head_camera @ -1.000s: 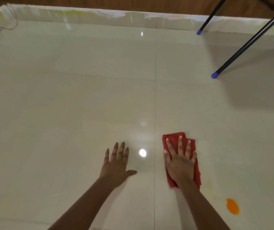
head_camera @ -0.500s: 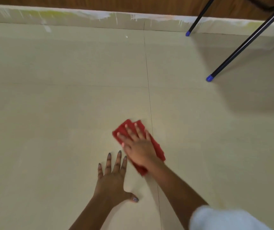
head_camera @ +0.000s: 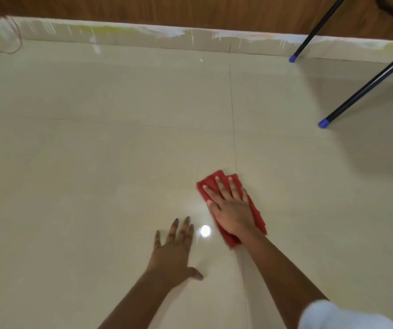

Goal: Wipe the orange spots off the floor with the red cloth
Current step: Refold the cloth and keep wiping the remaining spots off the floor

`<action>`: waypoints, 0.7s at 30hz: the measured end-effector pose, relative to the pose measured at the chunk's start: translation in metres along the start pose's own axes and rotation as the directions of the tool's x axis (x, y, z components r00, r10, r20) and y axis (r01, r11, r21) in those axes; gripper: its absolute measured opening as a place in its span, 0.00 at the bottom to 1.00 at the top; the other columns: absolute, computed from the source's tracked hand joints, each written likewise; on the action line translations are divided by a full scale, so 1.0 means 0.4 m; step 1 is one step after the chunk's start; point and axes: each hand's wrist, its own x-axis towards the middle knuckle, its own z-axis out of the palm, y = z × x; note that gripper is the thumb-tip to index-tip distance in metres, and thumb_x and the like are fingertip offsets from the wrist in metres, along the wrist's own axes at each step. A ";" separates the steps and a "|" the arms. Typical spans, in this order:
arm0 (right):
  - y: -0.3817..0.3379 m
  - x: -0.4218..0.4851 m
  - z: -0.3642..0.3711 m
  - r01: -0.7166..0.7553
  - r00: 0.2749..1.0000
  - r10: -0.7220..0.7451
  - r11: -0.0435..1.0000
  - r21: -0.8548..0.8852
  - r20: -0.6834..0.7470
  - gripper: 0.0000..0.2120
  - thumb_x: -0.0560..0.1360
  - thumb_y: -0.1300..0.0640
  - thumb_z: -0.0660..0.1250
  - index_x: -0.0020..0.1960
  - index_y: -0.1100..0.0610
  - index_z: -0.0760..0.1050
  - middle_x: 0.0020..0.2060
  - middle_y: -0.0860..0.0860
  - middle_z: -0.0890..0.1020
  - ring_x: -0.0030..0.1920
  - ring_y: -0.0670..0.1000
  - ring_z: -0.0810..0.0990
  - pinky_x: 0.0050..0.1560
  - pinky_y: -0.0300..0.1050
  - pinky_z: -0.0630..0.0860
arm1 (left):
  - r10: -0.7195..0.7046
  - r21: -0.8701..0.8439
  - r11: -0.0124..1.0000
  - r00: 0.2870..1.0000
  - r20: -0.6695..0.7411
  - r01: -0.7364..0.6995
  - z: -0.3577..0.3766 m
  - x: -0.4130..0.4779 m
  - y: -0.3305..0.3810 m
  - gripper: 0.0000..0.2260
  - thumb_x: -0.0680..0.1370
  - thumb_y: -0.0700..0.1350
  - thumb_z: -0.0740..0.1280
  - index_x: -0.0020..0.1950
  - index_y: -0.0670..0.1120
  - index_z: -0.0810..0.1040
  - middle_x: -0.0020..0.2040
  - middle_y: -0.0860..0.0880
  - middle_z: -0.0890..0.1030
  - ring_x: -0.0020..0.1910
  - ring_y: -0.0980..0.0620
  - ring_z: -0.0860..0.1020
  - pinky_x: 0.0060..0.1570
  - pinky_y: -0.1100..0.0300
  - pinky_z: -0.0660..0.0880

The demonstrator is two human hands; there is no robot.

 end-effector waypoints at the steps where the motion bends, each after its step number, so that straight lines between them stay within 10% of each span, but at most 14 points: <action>1: 0.022 -0.011 0.000 -0.049 0.999 0.049 0.999 -0.004 -0.018 0.22 0.80 0.42 0.42 0.73 0.36 0.43 0.76 0.45 0.41 0.75 0.54 0.39 0.73 0.58 0.40 | -0.048 0.009 0.999 0.999 -0.018 0.048 -0.018 0.002 -0.038 0.52 0.68 0.66 0.66 0.75 0.47 0.35 0.74 0.48 0.30 0.73 0.44 0.32 0.71 0.39 0.41; 12: 0.032 0.320 -0.076 -0.344 0.939 0.340 0.934 0.097 0.048 0.23 0.80 0.43 0.41 0.75 0.40 0.41 0.76 0.49 0.40 0.75 0.57 0.37 0.71 0.61 0.37 | -0.237 -0.083 0.968 0.972 -0.003 0.236 -0.055 0.061 -0.227 0.58 0.63 0.70 0.67 0.73 0.45 0.31 0.71 0.48 0.25 0.70 0.35 0.29 0.67 0.32 0.44; 21: -0.238 0.173 -0.011 0.290 0.951 -0.291 0.957 0.021 0.108 0.22 0.79 0.41 0.41 0.73 0.35 0.46 0.75 0.44 0.41 0.74 0.53 0.36 0.71 0.57 0.35 | -0.218 -0.112 0.969 0.976 0.022 0.219 -0.061 0.054 -0.227 0.57 0.64 0.70 0.67 0.73 0.45 0.31 0.65 0.50 0.21 0.69 0.36 0.28 0.67 0.32 0.43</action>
